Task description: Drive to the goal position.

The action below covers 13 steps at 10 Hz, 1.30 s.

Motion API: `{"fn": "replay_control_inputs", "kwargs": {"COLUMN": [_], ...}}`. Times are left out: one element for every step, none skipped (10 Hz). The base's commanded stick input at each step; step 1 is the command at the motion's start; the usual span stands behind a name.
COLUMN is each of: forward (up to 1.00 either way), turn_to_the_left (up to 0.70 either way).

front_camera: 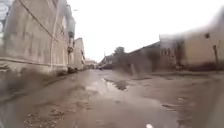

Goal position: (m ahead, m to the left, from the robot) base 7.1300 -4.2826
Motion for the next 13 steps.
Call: {"fn": "replay_control_inputs", "kwargs": {"forward": [0.50,0.50,0.50,0.50,0.50,0.50,0.50,0.50,0.50,0.50,0.50,0.50,0.50], "turn_to_the_left": [0.07,0.07,0.07,0.07,0.57,0.07,0.07,0.07,0.07,0.07,0.07,0.07,0.07]}}
